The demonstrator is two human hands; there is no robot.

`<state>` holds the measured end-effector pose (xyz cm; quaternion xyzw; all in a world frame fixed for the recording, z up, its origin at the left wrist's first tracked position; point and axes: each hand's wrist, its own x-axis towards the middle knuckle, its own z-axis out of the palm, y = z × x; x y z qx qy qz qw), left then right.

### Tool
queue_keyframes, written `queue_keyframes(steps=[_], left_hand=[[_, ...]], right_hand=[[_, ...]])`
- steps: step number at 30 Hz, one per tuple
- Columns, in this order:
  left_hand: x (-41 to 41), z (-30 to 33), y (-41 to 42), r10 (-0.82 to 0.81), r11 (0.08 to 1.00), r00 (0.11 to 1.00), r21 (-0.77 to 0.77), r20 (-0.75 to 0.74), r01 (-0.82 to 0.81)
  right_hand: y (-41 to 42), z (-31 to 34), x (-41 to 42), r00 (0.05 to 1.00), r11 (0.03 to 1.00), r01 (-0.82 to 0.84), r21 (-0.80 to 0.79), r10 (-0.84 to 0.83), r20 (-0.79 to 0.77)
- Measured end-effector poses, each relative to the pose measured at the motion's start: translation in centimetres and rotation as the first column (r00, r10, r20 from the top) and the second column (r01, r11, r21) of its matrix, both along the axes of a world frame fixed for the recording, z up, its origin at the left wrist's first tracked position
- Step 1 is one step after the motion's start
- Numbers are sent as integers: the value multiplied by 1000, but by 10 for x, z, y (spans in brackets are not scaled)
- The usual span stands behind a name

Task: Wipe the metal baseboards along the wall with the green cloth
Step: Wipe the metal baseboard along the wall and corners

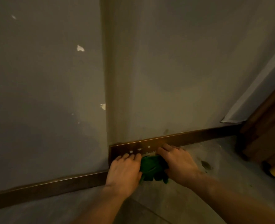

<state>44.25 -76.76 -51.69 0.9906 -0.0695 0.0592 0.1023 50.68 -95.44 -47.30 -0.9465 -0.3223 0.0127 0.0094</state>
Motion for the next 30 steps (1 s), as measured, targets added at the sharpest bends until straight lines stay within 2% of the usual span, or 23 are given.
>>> queue_keyframes(steps=[5, 9, 11, 13, 17, 20, 23, 25, 28, 30], left_hand=[[23, -29, -8, 102, 994, 994, -25, -46, -103], [30, -47, -14, 183, 976, 982, -108, -54, -188], [32, -55, -18, 237, 958, 970, -156, -50, -242], [34, -62, -23, 280, 930, 958, -231, -62, -287], [32, -76, -30, 341, 861, 929, -348, -147, -371], [34, -82, -31, 358, 802, 907, -424, -222, -420], [38, -81, -33, 338, 731, 910, -541, -242, -415], [39, -83, -33, 334, 715, 914, -570, -231, -405], [33, -94, -36, 326, 743, 916, -537, -233, -400], [28, -102, -36, 318, 769, 924, -512, -212, -383]], right_hand=[[0, -34, 33, 997, 998, 0, 64, 5, -81], [-1, -53, 47, 984, 969, 94, 230, -56, -167], [0, -62, 50, 961, 910, 192, 367, -99, -259], [2, -68, 51, 898, 797, 345, 496, -126, -422], [2, -75, 49, 741, 631, 533, 564, -27, -671], [4, -79, 46, 673, 585, 559, 588, 95, -734], [7, -82, 44, 672, 614, 477, 629, 206, -711], [9, -85, 44, 746, 665, 371, 649, 203, -634], [9, -89, 44, 893, 800, 186, 570, 105, -438], [9, -92, 41, 927, 864, 71, 499, 128, -354]])
